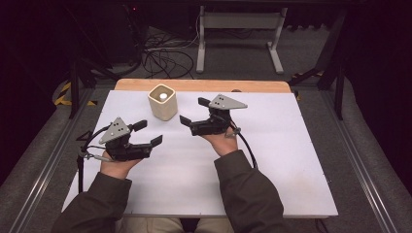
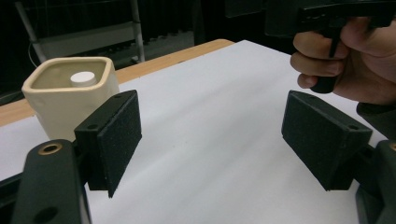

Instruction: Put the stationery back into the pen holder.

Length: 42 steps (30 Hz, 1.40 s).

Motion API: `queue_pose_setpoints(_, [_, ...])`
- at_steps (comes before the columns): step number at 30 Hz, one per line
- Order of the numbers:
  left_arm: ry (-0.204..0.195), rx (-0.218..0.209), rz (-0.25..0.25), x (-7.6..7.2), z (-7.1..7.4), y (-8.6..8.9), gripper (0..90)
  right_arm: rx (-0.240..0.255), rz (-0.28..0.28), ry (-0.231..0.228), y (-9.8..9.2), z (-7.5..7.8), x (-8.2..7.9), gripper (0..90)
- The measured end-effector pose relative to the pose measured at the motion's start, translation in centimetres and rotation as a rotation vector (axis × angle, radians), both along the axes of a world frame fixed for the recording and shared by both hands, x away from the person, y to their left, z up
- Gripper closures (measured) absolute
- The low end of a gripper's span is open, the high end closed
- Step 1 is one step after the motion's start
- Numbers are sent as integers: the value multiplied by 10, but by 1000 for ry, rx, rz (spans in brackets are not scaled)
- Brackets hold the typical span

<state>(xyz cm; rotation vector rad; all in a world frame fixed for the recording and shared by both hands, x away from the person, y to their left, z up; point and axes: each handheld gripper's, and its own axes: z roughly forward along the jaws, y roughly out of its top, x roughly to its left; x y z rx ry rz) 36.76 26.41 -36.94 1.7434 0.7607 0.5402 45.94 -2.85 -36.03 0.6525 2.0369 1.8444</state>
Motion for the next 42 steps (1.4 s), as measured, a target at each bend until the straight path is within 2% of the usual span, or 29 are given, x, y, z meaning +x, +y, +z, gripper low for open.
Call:
queue_pose_setpoints(6, [-14, -7, 6, -3, 5, 3, 209, 20, -23, 3, -17, -1, -6, 17])
queue_pose_setpoints(9, [-19, -4, 8, -3, 6, 3, 209, 25, -40, 27, -26, -3, -5, 5])
queue_pose_setpoints(11, [-22, -3, 8, -3, 6, 3, 209, 28, -50, 27, -32, -4, -6, 3])
queue_pose_setpoints(17, [-30, 2, 18, -4, 6, 4, 208, 59, -48, 24, -46, -2, -12, 0])
queue_pose_setpoints(28, [-39, -1, 28, -5, 7, 3, 203, 59, -40, 2, -70, -1, -28, 0])
queue_pose_setpoints(36, [-43, -2, 27, -6, 8, 4, 203, 50, -55, -16, -86, 2, -40, 0])
queue_pose_setpoints(42, [-41, -2, 25, -7, 9, 4, 195, 59, -63, -6, -96, 3, -49, 0])
